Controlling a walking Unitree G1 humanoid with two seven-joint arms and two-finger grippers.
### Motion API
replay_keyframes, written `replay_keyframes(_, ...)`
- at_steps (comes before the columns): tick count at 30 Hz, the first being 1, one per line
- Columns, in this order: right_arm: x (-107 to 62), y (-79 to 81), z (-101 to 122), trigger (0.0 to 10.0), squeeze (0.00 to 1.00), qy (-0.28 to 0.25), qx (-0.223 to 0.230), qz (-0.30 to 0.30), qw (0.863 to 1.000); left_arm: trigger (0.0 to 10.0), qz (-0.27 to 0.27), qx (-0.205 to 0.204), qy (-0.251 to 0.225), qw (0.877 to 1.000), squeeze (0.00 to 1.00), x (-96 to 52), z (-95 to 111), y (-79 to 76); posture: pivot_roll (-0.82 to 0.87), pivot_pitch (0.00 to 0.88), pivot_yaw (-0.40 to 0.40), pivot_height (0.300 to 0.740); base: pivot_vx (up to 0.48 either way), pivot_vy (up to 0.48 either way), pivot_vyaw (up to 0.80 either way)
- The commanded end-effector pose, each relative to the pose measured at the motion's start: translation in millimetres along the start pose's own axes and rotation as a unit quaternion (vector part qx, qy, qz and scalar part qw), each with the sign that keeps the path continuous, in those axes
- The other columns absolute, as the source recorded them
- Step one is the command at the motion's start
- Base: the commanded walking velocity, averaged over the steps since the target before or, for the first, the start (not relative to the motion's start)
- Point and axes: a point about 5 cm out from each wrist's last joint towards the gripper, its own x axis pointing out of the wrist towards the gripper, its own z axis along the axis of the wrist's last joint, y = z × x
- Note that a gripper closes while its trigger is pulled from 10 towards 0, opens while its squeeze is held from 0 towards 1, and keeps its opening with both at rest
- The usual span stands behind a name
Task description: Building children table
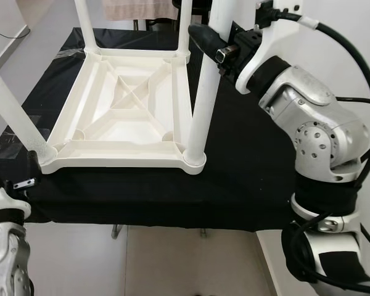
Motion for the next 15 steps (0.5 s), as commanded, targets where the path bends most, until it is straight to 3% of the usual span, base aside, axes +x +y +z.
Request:
replay_keyframes(1, -2.1, -2.7, -3.1, 10.0, 0.0, 0.012, 0.003, -0.008, 1.0, 10.0, 0.001, -0.01, 0.007, 1.0, 0.0, 1.3, -4.1, 6.7, -0.02, 0.182, -0.096, 0.74, 0.0, 0.0, 0.0)
replay_keyframes(4, -2.5, -2.5, -2.6, 10.0, 0.0, 0.012, 0.003, -0.006, 1.0, 10.0, -0.03, -0.035, 0.037, 0.998, 0.0, 8.4, -16.1, 4.9, -0.02, 0.181, -0.097, 0.74, 0.0, 0.0, 0.0)
replay_keyframes(8, -2.6, -1.9, -2.2, 10.0, 0.0, 0.012, 0.004, -0.005, 1.0, 10.0, -0.039, -0.03, 0.04, 0.998, 0.0, 11.6, -20.5, 3.0, -0.02, 0.181, -0.097, 0.74, 0.0, 0.0, 0.0)
replay_keyframes(15, -2.2, 0.5, 0.0, 10.0, 0.0, 0.01, 0.006, -0.001, 1.0, 10.0, -0.101, -0.054, 0.043, 0.993, 0.0, 32.3, -21.9, -16.7, -0.03, 0.19, -0.093, 0.74, 0.0, 0.0, 0.0)
